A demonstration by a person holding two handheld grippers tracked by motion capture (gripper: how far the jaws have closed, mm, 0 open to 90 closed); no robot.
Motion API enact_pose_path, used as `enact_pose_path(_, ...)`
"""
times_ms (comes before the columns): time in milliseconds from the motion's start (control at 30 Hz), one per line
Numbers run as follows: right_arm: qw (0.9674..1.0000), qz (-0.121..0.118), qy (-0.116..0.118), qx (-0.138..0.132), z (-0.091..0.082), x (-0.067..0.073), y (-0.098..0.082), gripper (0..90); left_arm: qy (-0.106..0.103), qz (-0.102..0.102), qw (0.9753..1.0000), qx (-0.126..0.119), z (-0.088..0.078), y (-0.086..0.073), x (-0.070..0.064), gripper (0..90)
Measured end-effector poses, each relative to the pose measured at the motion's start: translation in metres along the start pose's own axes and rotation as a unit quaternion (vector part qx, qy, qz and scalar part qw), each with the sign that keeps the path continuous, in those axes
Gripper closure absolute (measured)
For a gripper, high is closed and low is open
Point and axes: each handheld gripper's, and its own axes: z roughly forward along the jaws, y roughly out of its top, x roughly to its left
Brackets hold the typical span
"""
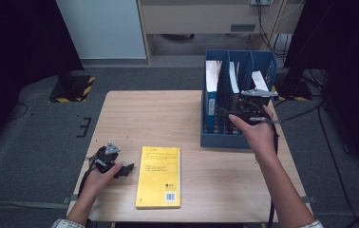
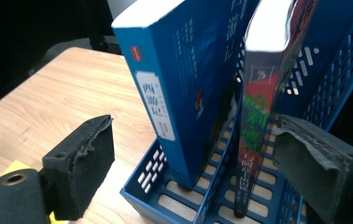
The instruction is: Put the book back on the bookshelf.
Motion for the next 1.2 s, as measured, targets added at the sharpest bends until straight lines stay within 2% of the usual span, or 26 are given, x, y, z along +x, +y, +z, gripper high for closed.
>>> enact_pose_path(200, 1.0, -0.004, 0.004, 0.008, -0.001, 0.009, -0.016, 12.1, 0.0, 0.0, 1.0, 0.0, 0.0, 0.0, 0.0, 0.0)
enact_pose_path(333, 0.9997, -0.008, 0.019, 0.011, 0.001, 0.018, -0.029, 11.6, 0.0, 0.001, 1.0, -0.002, 0.0, -0.001, 0.0, 0.0)
enact_pose_path(433, 0.9994, -0.007, 0.034, 0.003, 0.001, 0.023, -0.038, 11.3, -0.001, 0.002, 1.0, -0.004, 0.0, -0.001, 0.0, 0.0)
enact_pose_path(700, 0.9971, -0.015, 0.074, 0.012, 0.013, 0.047, -0.066, 10.0, -0.002, 0.001, 0.9999, -0.012, 0.0, -0.003, 0.0, 0.0)
enact_pose_path(800, 0.9966, -0.013, 0.081, 0.014, 0.017, 0.054, -0.076, 10.5, -0.002, 0.001, 0.9999, -0.012, 0.0, -0.003, 0.0, 0.0)
enact_pose_path(900, 0.996, -0.026, 0.081, 0.029, 0.022, 0.063, -0.085, 10.6, -0.002, 0.001, 0.9999, -0.013, 0.0, -0.003, 0.001, 0.0)
enact_pose_path(1067, 0.9937, -0.053, 0.095, 0.03, 0.026, 0.083, -0.095, 13.5, -0.006, 0.002, 0.9999, -0.014, 0.0, -0.003, 0.002, 0.0)
enact_pose_path(1133, 0.992, -0.057, 0.108, 0.031, 0.028, 0.089, -0.098, 12.9, -0.007, 0.002, 0.9999, -0.014, 0.0, -0.003, 0.002, 0.0)
enact_pose_path(1200, 0.9914, -0.061, 0.11, 0.035, 0.032, 0.096, -0.102, 12.9, -0.007, 0.003, 0.9999, -0.014, 0.0, -0.003, 0.002, 0.0)
